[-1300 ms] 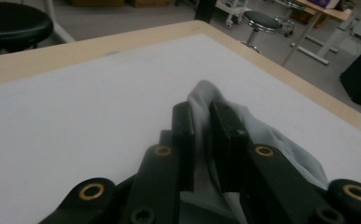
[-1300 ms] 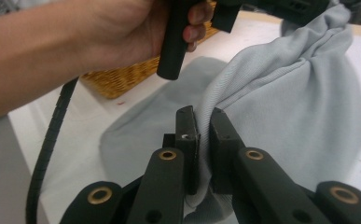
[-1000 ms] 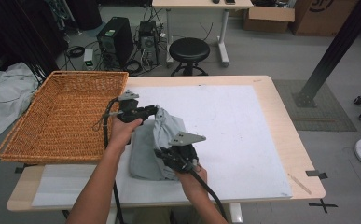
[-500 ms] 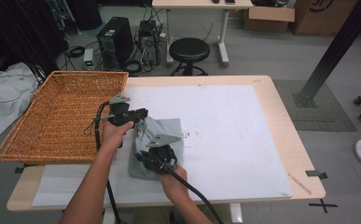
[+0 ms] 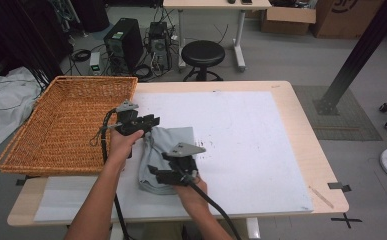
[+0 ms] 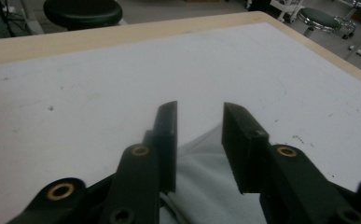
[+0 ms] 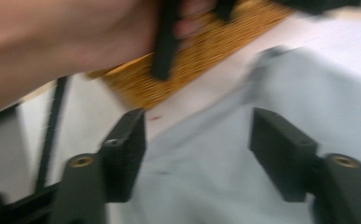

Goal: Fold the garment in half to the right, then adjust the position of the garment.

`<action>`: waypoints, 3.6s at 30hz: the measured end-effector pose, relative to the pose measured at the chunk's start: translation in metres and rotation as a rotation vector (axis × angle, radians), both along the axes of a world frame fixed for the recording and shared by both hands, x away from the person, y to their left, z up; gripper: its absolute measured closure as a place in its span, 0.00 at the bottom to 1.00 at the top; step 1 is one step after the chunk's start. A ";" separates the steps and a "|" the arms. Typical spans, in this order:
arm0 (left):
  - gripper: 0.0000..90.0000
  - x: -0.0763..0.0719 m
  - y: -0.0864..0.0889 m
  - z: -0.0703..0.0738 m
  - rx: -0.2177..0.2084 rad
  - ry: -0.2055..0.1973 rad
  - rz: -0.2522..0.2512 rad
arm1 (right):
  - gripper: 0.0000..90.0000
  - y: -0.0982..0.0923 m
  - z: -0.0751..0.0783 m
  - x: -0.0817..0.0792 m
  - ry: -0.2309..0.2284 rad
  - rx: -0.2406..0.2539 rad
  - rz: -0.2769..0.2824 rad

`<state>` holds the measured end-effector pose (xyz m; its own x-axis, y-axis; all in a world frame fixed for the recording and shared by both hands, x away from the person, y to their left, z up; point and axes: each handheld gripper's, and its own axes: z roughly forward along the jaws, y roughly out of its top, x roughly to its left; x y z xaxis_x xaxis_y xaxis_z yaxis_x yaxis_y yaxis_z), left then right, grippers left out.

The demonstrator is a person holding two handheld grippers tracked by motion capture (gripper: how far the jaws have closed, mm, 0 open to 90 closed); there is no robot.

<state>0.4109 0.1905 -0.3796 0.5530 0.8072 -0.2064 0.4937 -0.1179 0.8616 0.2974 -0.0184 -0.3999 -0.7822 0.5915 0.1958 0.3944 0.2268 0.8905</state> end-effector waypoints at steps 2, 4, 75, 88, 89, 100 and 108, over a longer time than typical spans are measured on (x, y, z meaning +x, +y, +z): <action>0.64 -0.001 0.000 0.002 0.002 -0.011 0.001 | 0.32 -0.020 0.001 0.003 -0.023 0.016 -0.061; 0.58 -0.002 -0.001 0.003 -0.012 -0.021 0.003 | 0.25 -0.041 0.000 0.008 -0.026 0.034 -0.104; 0.20 -0.059 -0.020 0.024 0.033 -0.095 0.097 | 0.30 -0.164 0.012 0.073 0.011 0.048 -0.280; 0.22 -0.083 -0.023 -0.002 0.106 -0.091 0.115 | 0.41 -0.112 -0.012 0.145 0.084 -0.017 -0.155; 0.21 -0.086 -0.023 -0.003 0.109 -0.091 0.118 | 0.41 -0.108 -0.014 0.151 0.094 -0.024 -0.145; 0.22 -0.116 -0.016 -0.019 0.116 -0.086 0.122 | 0.46 -0.078 -0.041 0.176 0.166 -0.112 -0.061; 0.22 -0.124 -0.015 -0.029 0.131 -0.071 0.116 | 0.96 -0.065 -0.045 0.176 0.146 -0.225 -0.049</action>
